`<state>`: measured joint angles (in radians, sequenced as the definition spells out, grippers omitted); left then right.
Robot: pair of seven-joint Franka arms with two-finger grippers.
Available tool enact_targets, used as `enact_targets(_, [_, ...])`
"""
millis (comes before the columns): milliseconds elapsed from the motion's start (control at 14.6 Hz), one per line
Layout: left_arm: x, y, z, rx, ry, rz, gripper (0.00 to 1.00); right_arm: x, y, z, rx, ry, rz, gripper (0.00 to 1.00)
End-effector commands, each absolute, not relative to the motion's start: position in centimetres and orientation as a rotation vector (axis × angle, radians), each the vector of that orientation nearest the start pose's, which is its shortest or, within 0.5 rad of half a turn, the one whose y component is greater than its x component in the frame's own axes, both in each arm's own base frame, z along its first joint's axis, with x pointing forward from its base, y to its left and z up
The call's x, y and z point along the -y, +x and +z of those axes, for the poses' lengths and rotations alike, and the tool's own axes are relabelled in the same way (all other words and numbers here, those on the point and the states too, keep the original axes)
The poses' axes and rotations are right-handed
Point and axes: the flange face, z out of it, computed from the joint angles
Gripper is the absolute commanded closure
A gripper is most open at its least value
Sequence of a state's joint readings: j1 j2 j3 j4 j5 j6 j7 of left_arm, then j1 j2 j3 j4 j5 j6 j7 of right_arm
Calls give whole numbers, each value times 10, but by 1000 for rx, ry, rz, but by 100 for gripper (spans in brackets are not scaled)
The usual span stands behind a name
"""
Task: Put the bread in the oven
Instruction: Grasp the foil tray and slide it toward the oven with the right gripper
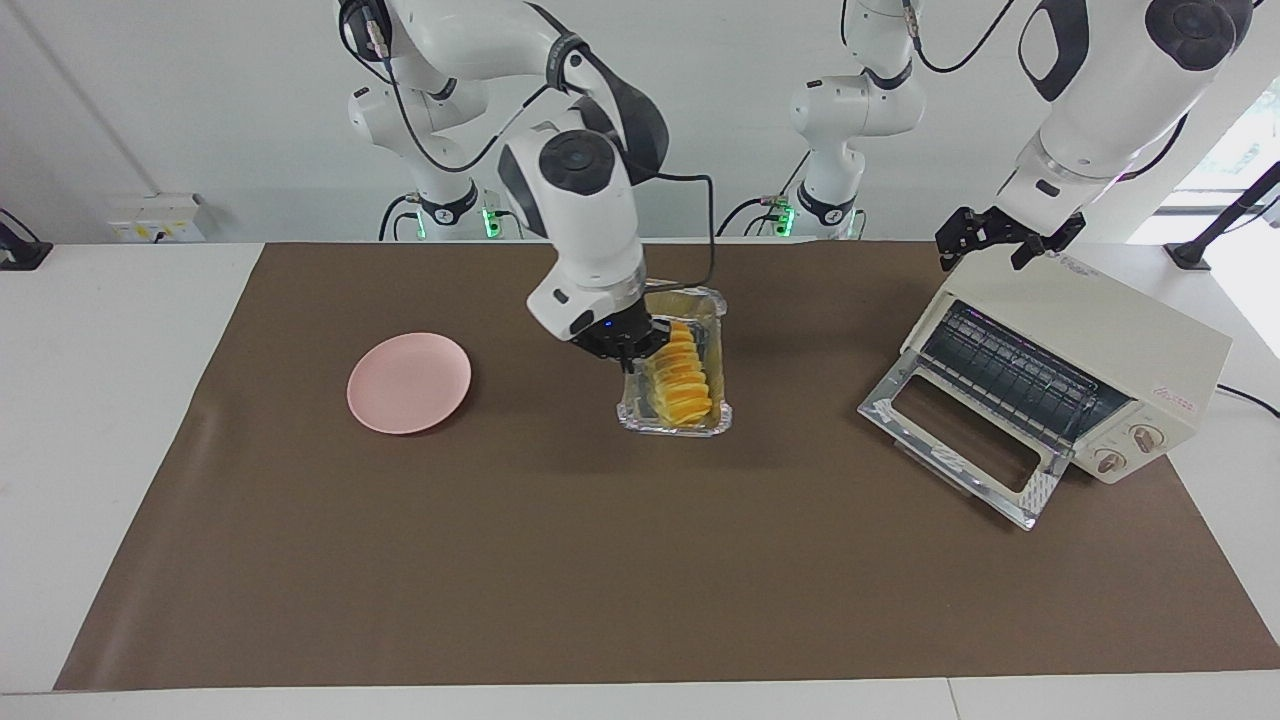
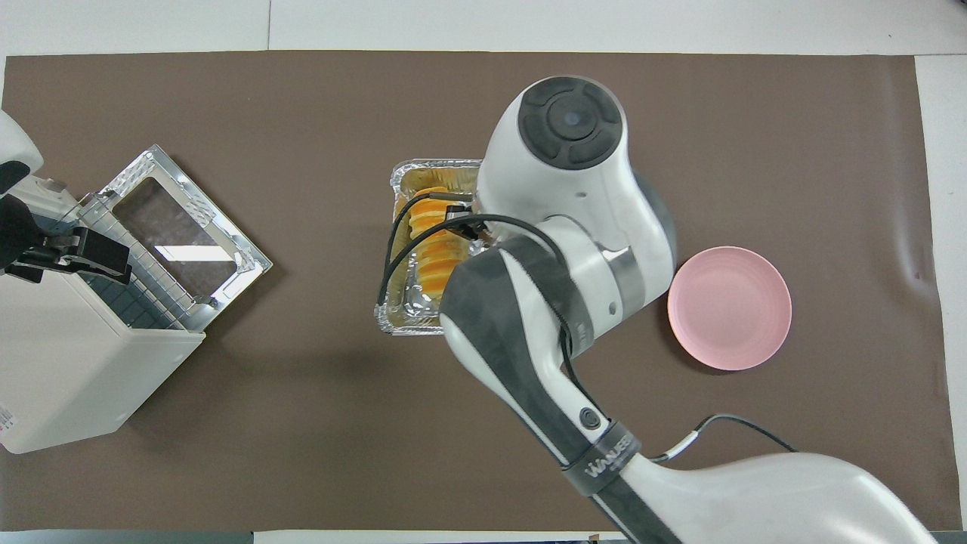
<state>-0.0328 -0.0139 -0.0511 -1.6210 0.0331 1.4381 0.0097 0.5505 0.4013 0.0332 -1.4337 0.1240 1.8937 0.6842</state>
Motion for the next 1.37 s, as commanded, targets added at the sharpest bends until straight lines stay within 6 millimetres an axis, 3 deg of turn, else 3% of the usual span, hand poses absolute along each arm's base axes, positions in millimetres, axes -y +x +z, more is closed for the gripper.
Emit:
enact_targets(0, [38, 527, 602, -136, -3097, 239, 0, -396, 560, 435, -241, -2978, 45, 100])
enact_targets(137, [38, 527, 603, -136, -3097, 237, 0, -419, 543, 401, -190, -2984, 45, 100])
enact_targets(343, [38, 527, 603, -136, -3097, 237, 0, -425, 527, 362, -174, -2978, 15, 100])
enact_targets(548, [38, 527, 603, -136, -3097, 237, 0, -432, 511, 338, -127, -2981, -2, 100])
enact_targets(754, [38, 527, 603, -136, -3097, 237, 0, -433, 505, 329, -89, -2979, -17, 100])
enact_targets(822, [38, 527, 603, -136, -3097, 237, 0, -433, 505, 330, -95, -2979, -16, 1])
enact_targets(1097, [38, 527, 603, -136, -3097, 237, 0, -427, 508, 347, -114, -2987, 10, 0])
enact_targets(1234, [38, 527, 603, -136, -3097, 237, 0, -401, 522, 377, -153, -2988, 4, 0])
enact_targets(1302, [38, 529, 603, -136, -3098, 220, 0, -372, 537, 398, -204, -2979, -17, 0])
